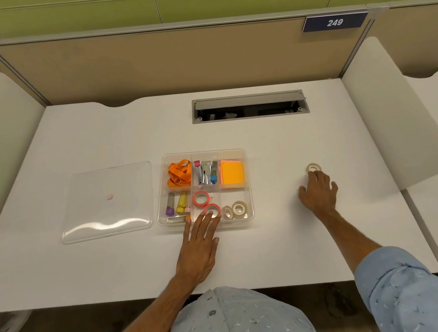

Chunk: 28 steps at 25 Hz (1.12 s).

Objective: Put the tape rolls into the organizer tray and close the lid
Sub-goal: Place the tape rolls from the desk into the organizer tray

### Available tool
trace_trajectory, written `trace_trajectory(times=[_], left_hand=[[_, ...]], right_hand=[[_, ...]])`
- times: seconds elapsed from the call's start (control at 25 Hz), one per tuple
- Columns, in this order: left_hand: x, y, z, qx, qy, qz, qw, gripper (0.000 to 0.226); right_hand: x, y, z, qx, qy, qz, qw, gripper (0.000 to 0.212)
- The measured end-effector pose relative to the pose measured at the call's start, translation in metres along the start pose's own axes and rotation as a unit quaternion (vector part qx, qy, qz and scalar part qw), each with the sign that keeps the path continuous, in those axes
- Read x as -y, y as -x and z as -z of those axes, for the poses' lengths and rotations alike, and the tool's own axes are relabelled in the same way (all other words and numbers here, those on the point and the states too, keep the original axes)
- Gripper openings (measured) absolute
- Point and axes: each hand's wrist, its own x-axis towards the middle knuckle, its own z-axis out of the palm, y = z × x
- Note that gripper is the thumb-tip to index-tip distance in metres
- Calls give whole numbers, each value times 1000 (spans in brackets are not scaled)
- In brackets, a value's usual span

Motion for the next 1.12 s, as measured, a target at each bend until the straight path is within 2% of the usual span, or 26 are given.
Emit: trace_trajectory(times=[0.2, 0.48, 0.64, 0.76, 0.92, 1.12], left_hand=[[-3, 1, 1, -11, 8, 0, 1000, 58], [-3, 2, 3, -11, 15, -2, 1000, 58], [-1, 3, 3, -12, 18, -8, 1000, 58], [0, 2, 2, -6, 19, -6, 1000, 59], [4, 2, 3, 0, 13, -14, 1000, 60], [9, 1, 5, 15, -22, -31, 999, 62]], right_hand=[[6, 24, -9, -51, -6, 30, 998, 39], [22, 43, -18, -6, -35, 51, 998, 21], [44, 52, -16, -43, -123, 60, 990, 33], [64, 56, -10, -66, -176, 148, 971, 40], [96, 62, -11, -41, -133, 259, 956, 46], [119, 66, -23, 10, -34, 275, 961, 48]])
